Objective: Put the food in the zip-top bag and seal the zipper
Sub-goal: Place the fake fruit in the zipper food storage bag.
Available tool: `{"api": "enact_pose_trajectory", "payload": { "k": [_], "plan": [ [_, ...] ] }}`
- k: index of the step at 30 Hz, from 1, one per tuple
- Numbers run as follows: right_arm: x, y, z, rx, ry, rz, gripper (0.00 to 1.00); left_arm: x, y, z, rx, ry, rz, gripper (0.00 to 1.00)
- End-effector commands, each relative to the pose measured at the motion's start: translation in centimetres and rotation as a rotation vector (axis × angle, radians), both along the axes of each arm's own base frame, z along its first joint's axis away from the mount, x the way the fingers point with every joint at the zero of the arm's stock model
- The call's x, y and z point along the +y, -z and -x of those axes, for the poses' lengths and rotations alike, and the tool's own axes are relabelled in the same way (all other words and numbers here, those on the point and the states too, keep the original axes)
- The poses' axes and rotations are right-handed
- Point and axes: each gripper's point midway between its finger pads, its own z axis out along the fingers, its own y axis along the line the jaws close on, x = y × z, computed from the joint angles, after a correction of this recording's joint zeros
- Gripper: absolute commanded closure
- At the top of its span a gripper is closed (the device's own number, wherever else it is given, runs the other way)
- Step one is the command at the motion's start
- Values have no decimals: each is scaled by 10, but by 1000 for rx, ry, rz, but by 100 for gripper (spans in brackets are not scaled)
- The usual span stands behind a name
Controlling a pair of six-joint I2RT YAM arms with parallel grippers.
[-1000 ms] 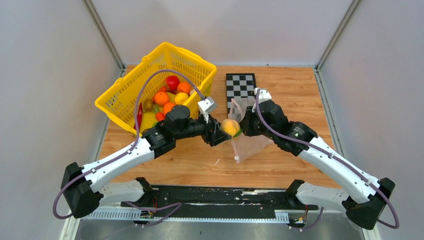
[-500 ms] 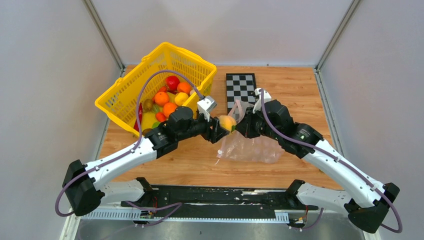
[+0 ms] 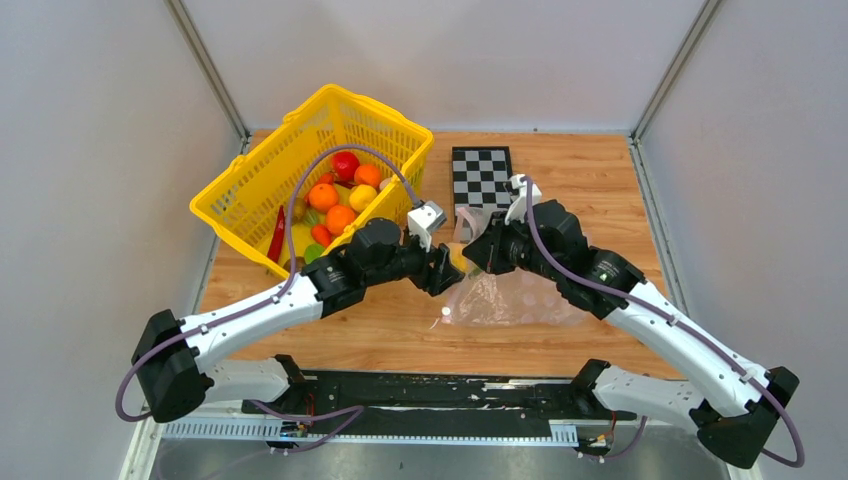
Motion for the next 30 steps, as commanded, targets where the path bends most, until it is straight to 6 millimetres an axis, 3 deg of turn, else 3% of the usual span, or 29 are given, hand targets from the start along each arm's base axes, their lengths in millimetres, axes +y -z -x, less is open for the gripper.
{"api": "enact_pose_trajectory", "payload": {
  "k": [1, 6, 12, 16, 21, 25, 30],
  "plan": [
    [11, -11, -6, -34, -5, -57, 100, -16, -36, 13, -51, 105, 86, 49],
    [16, -12, 1, -63, -53, -102, 100, -22, -51, 19, -83, 156, 149, 44],
    [11, -19, 10, -92, -85, -125, 100, -24, -52, 20, -105, 167, 180, 38],
    [6, -24, 14, -95, -86, -140, 100, -23, -44, 14, -108, 143, 146, 37],
    [-1, -34, 14, -113, -56, -165, 100, -17, -26, 7, -81, 98, 59, 26],
    [-7, -28, 7, -89, 4, -141, 100, -18, -50, 12, -93, 122, 105, 12],
    [-13, -21, 1, -54, 62, -140, 100, -12, -68, 19, -104, 133, 114, 5]
  ]
}}
